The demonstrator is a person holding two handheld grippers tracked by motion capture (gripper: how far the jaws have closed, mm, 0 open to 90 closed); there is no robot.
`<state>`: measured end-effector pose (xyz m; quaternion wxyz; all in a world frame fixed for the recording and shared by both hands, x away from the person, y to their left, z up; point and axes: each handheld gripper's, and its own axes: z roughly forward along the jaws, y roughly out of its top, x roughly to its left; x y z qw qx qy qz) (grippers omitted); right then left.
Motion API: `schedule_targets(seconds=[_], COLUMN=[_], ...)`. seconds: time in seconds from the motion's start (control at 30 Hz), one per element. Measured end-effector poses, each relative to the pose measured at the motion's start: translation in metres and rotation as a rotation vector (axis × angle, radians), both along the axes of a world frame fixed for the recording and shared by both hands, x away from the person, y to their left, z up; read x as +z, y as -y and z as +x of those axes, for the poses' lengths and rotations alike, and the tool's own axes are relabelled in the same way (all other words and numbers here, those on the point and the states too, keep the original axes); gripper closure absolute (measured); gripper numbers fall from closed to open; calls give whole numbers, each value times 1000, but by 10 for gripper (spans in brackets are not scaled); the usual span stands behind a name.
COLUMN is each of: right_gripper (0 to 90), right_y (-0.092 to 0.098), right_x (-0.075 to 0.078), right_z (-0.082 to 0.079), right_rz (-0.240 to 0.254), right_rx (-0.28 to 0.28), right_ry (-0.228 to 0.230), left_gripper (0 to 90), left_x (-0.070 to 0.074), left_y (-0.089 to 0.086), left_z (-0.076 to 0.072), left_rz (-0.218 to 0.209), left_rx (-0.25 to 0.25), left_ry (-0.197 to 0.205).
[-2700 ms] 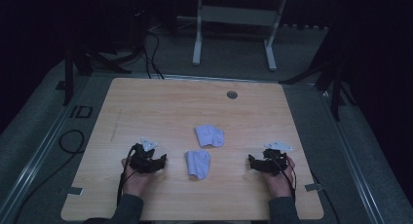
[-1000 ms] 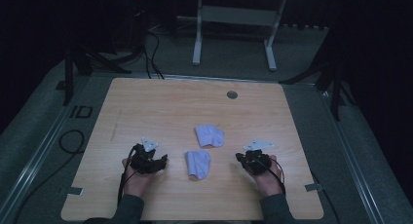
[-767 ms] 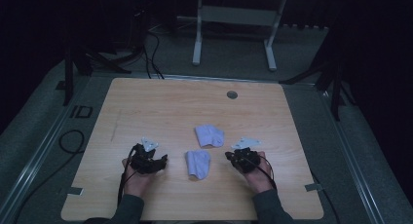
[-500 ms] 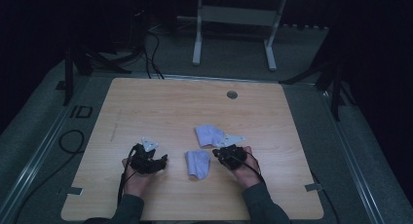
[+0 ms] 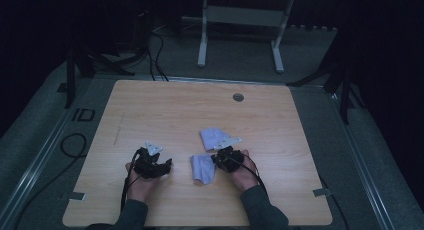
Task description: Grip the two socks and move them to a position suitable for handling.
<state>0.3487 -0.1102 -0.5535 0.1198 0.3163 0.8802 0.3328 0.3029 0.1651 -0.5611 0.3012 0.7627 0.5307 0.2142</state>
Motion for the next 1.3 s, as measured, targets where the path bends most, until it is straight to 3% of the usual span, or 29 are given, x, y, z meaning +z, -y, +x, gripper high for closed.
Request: schedule_targets(seconds=[0.3,0.73,0.97,1.13,1.3], right_gripper=[900,900,899,899,900], right_y=[17,42,44,44,45], right_x=[-2,-3,-3,-4,-4], right_z=[-13,-37,-43,-43,-43], right_rz=[31,33,42,45,52], right_rx=[-16,-42,-55,-55,-55], right_ry=[-13,-6,-2,1,-3], left_gripper=[418,508,560,659,687], left_x=[1,4,13,20,26], left_y=[2,9,22,30,46], left_z=[-1,-6,-18,-24,-30], left_rz=[2,10,-17,-93,-118], left_rx=[2,-5,-69,-130,-200], left_ry=[-3,-11,22,29,49])
